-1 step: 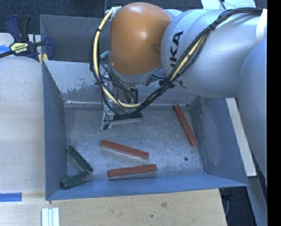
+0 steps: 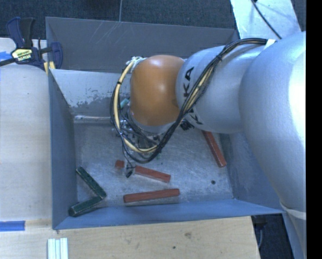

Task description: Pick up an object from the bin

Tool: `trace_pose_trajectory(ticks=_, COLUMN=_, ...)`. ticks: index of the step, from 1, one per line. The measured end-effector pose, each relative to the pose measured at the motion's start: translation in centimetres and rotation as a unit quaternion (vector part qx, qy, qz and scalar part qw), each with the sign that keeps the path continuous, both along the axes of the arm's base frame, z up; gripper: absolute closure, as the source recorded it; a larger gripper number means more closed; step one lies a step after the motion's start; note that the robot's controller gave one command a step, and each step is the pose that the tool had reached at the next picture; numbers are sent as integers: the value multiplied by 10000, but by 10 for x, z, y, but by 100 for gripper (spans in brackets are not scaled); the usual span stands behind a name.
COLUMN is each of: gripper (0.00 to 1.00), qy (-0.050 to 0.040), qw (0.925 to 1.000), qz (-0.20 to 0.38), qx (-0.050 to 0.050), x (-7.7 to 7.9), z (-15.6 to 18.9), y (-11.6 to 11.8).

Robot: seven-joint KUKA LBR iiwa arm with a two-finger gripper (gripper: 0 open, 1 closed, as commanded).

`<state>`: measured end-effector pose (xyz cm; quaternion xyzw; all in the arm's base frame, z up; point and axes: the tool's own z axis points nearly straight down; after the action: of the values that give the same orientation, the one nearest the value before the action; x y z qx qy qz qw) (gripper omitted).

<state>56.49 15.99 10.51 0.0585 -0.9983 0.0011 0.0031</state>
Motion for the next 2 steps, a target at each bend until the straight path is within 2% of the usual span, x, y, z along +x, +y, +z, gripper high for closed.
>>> trace_pose_trajectory(ticks=1, gripper=0, qy=-15, qw=10000, qz=72, qx=-5, x=-30, z=-37, y=-77)
trace_pose_trajectory(ticks=2, gripper=100, qy=-57, qw=9999, qz=94, qx=19, x=-27, z=-34, y=-72)
